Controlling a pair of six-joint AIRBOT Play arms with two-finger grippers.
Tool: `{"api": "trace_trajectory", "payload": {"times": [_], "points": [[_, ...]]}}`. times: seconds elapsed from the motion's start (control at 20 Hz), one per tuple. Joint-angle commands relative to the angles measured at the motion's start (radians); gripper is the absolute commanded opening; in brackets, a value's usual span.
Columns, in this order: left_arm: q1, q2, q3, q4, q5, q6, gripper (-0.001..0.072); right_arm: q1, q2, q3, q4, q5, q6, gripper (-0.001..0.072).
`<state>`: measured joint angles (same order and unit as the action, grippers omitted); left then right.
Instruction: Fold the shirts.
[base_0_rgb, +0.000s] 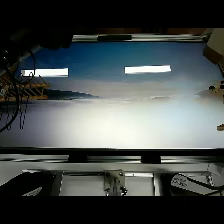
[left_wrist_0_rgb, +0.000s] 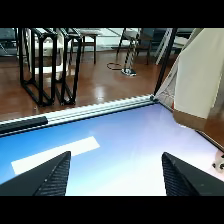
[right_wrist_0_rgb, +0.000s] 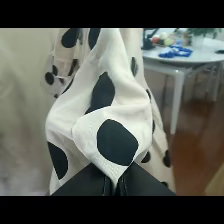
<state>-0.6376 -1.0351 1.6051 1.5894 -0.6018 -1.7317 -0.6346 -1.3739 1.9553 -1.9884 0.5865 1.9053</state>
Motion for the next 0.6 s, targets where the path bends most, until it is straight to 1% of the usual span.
{"api": "trace_trajectory", "payload": {"times": [0.0, 0.25, 0.55], "points": [[0.000, -0.002, 0.000, 0.000, -0.004, -0.034, 0.0669, -0.089, -0.015, 0.001, -0.007, -0.002, 0.051, 0.0050], [0.000, -0.002, 0.000, 0.000, -0.004, -0.063, 0.0669, -0.145, -0.043, 0.001, -0.010, -0.004, 0.051, 0.0050], [0.000, -0.003, 0.000, -0.001, -0.006, -0.063, 0.0669, -0.192, -0.046, 0.001, -0.024, -0.019, 0.054, 0.0050]]}}
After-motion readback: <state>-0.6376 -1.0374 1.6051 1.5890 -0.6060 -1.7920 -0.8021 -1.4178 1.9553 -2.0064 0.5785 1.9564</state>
